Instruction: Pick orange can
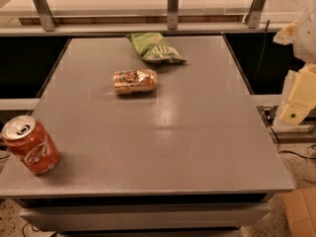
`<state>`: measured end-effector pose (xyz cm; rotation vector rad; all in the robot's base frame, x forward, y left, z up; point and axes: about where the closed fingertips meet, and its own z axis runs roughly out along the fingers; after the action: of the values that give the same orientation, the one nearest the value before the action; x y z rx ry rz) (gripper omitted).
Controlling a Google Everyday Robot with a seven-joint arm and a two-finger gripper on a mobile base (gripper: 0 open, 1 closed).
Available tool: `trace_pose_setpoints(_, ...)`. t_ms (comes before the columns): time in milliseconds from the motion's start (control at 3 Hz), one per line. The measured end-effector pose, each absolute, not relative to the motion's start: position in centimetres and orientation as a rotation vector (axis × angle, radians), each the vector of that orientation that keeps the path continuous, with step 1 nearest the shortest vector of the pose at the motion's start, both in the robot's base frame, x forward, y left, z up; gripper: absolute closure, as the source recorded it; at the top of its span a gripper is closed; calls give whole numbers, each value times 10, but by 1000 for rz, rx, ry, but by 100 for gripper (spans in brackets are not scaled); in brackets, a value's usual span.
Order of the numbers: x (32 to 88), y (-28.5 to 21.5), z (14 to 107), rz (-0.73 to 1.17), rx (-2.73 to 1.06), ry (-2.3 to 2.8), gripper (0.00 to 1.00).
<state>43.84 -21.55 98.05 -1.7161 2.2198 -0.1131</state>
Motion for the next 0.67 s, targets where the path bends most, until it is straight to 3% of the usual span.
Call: trace_pose_setpoints(667, 446, -209, 983, -115, -1744, 2167, 0)
